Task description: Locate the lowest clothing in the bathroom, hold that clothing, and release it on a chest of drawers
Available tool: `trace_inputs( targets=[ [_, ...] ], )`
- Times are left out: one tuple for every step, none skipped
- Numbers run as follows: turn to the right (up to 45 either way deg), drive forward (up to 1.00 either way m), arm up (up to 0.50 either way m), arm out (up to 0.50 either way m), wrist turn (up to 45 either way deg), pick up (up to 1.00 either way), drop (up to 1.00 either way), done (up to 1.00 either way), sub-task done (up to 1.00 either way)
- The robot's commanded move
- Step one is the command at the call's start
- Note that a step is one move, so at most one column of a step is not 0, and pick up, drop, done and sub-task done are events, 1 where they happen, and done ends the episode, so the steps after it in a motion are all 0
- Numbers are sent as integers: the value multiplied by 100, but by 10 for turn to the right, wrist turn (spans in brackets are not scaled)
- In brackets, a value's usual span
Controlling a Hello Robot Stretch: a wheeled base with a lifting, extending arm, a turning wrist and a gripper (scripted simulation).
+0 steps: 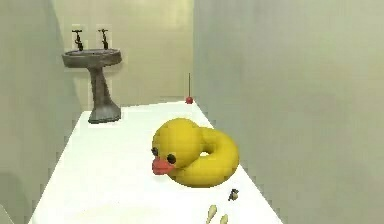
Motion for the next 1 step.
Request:
trace_inputs(
  targets=[
    [-450,0,0,0,0,0,0,0,0]
  ],
)
